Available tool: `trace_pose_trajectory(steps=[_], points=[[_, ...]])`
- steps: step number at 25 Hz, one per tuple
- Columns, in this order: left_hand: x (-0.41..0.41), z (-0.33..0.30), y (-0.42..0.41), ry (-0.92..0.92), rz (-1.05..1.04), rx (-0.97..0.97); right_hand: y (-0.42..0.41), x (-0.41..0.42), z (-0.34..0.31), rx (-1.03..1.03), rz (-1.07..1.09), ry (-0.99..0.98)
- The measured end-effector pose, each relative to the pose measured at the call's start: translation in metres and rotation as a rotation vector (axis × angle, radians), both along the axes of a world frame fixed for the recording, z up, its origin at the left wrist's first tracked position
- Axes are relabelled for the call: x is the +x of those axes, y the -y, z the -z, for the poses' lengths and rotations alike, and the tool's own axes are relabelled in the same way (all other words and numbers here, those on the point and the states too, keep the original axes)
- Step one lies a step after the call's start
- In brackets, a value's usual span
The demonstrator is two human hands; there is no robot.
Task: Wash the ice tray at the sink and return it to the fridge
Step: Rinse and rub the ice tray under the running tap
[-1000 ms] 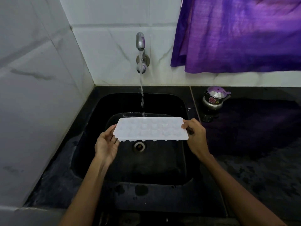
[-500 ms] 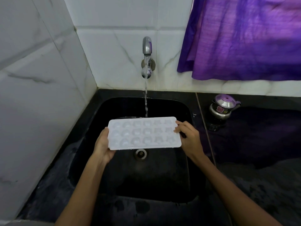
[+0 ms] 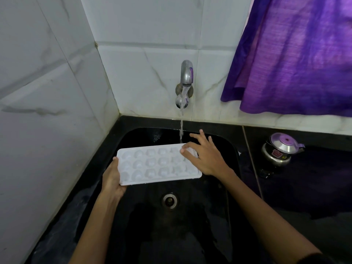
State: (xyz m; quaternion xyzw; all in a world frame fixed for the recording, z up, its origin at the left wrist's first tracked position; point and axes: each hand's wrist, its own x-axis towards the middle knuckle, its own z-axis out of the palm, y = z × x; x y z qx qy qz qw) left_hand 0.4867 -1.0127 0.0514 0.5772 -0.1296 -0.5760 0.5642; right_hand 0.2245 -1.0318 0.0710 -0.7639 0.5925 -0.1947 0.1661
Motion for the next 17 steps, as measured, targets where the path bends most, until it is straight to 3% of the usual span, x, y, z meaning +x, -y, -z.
trace_pose_trajectory(steps=[8, 17], points=[[-0.0034, -0.0012, 0.0069, -0.032, -0.024, -0.023, 0.0082, 0.0092, -0.0026, -0.176, 0.060, -0.239], [-0.0058, -0.0034, 0.0037, 0.032, -0.077, -0.011, 0.0083, 0.0119, -0.0015, -0.215, 0.061, -0.278]])
